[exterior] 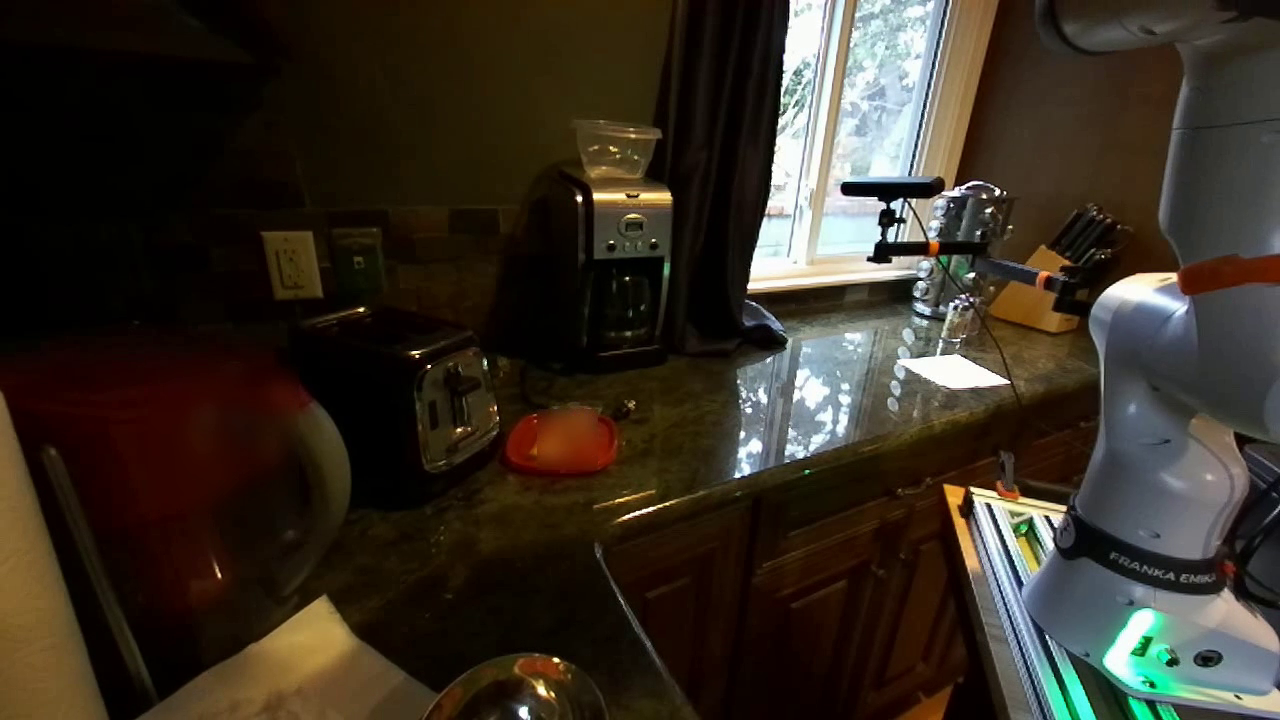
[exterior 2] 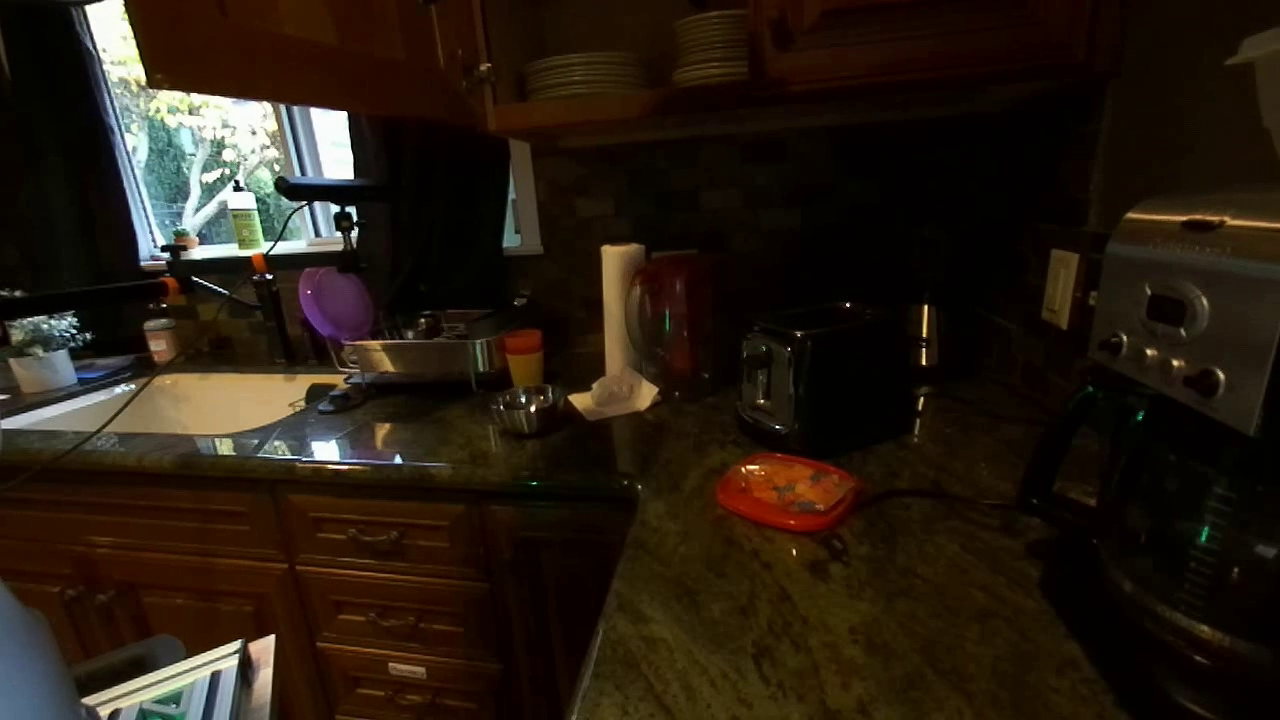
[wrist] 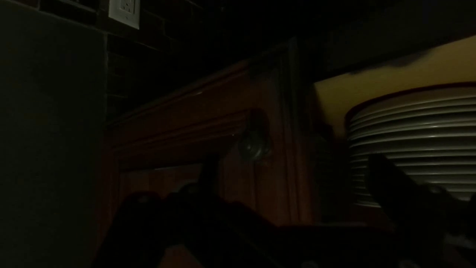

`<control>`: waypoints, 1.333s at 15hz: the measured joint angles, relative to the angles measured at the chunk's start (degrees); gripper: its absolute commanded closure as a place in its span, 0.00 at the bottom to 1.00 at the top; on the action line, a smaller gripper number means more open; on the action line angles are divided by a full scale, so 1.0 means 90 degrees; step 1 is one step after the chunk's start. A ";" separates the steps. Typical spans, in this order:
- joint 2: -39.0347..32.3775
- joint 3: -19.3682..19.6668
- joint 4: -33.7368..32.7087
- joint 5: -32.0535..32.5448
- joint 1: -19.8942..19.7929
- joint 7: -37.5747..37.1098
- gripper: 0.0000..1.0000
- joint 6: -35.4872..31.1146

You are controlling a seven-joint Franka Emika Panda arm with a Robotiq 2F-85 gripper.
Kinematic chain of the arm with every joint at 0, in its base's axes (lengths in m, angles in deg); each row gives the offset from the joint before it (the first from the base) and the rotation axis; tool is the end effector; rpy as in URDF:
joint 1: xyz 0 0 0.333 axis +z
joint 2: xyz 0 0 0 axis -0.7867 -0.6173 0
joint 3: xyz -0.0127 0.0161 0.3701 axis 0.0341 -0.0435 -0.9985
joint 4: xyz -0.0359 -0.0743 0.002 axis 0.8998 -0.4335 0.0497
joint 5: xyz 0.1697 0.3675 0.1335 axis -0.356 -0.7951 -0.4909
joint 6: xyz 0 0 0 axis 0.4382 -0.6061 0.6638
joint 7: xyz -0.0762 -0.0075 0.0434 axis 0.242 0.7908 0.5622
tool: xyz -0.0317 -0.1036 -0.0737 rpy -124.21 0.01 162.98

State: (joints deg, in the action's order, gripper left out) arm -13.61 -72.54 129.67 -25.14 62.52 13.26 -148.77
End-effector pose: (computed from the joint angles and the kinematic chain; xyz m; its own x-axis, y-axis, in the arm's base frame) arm 0.6718 0.2133 0.8429 0.4609 0.0168 0.8873 0.0784 -0.9967 -0.0218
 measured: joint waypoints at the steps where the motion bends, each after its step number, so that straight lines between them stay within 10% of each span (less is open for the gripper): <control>1: -0.0168 0.0029 -0.0183 0.0135 0.0046 -0.0148 0.00 0.0012; 20: -0.1447 0.1114 -0.2075 0.2994 0.1253 -0.2844 0.00 0.1696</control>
State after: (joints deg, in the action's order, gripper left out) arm -26.63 -62.52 111.00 1.81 73.80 -12.33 -133.50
